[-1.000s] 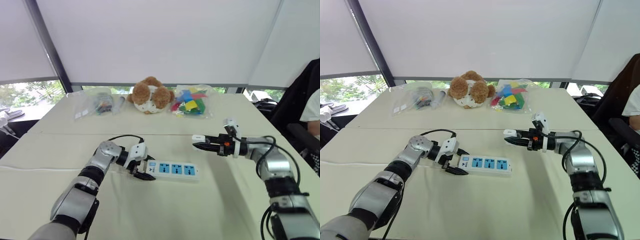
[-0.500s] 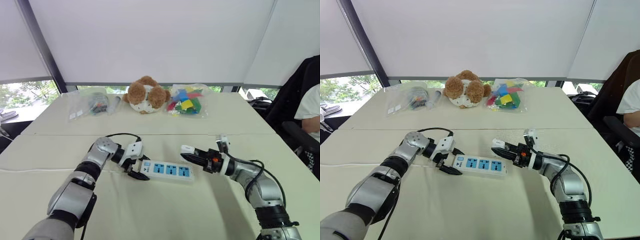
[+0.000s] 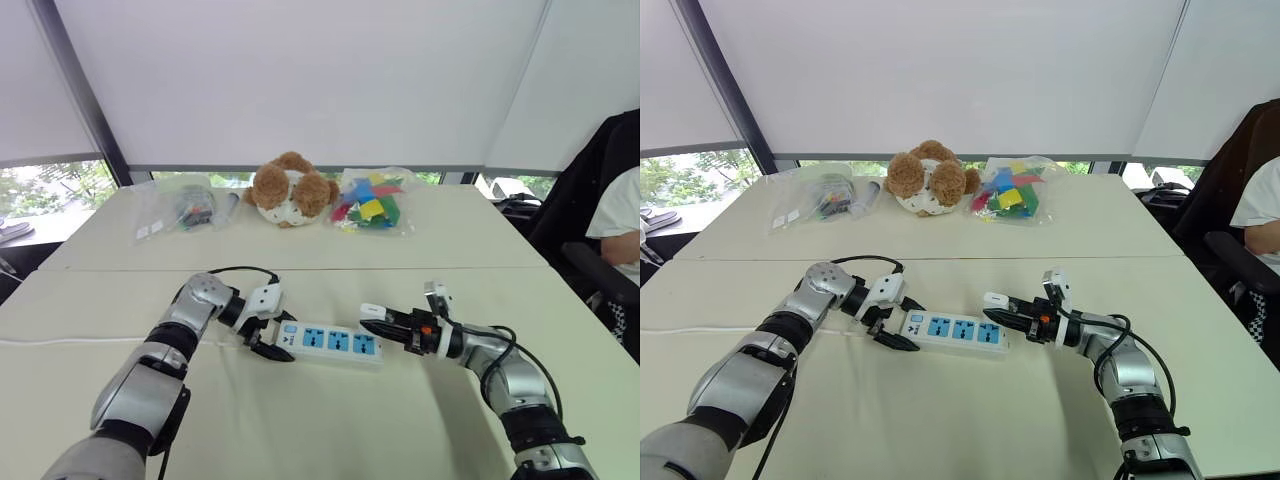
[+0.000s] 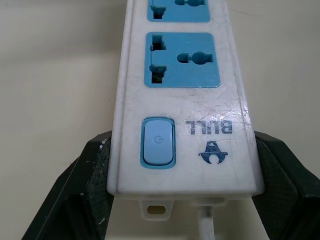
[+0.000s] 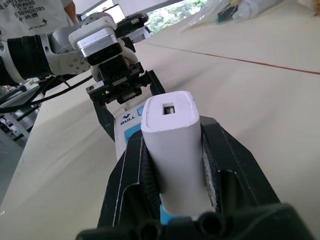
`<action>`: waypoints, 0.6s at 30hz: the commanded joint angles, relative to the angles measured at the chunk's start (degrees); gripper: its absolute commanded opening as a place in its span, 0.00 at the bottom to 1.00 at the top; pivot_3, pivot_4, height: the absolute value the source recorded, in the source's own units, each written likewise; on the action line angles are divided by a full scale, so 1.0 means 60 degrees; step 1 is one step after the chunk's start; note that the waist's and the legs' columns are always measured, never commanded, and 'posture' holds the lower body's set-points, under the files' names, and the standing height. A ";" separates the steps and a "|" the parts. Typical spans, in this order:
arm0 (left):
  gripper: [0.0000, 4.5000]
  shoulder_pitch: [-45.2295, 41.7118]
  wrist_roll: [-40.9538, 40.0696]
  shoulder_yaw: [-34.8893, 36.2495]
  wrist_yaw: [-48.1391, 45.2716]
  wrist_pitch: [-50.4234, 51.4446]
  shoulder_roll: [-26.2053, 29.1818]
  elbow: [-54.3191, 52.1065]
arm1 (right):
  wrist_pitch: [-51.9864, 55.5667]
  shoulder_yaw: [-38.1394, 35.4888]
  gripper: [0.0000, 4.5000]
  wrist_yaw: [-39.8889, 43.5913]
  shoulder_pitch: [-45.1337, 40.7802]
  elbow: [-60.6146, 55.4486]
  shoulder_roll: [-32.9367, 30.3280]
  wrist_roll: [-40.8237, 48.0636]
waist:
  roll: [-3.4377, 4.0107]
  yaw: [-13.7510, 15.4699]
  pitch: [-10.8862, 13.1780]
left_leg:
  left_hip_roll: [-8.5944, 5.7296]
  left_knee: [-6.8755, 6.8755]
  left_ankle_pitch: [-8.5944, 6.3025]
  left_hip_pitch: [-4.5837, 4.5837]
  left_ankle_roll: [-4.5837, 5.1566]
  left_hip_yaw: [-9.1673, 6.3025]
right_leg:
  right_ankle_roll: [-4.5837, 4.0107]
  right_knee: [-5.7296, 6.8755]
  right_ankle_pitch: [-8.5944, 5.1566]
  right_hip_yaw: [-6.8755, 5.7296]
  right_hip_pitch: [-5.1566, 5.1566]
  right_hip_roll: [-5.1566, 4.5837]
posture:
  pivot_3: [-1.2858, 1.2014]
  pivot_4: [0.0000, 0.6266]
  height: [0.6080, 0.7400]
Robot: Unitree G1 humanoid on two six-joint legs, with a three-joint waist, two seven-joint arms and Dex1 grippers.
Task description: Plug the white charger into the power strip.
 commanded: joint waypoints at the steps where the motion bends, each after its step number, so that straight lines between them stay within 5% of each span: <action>1: 0.67 0.0400 0.0920 -0.0687 -0.0549 -0.0122 0.0232 0.0124 | -0.0003 0.0158 0.16 0.0133 -0.0098 -0.0174 0.0094 0.0076 | 0.0000 0.0011 0.0000 | 0.0001 -0.0001 0.0000 0.0000 0.0000 0.0000 | -0.0001 0.0000 -0.0001 0.0000 0.0000 0.0001 | 0.52 0.24 0.99; 18: 0.67 0.0483 0.0899 -0.0664 -0.0538 -0.0030 0.0221 -0.0034 | -0.0953 0.0616 0.16 0.0912 -0.0339 0.1428 -0.0022 -0.0576 | -0.0001 0.0017 -0.0005 | 0.0005 -0.0004 0.0000 0.0004 0.0000 0.0003 | -0.0005 -0.0001 -0.0002 0.0002 0.0001 0.0005 | 0.52 0.24 0.99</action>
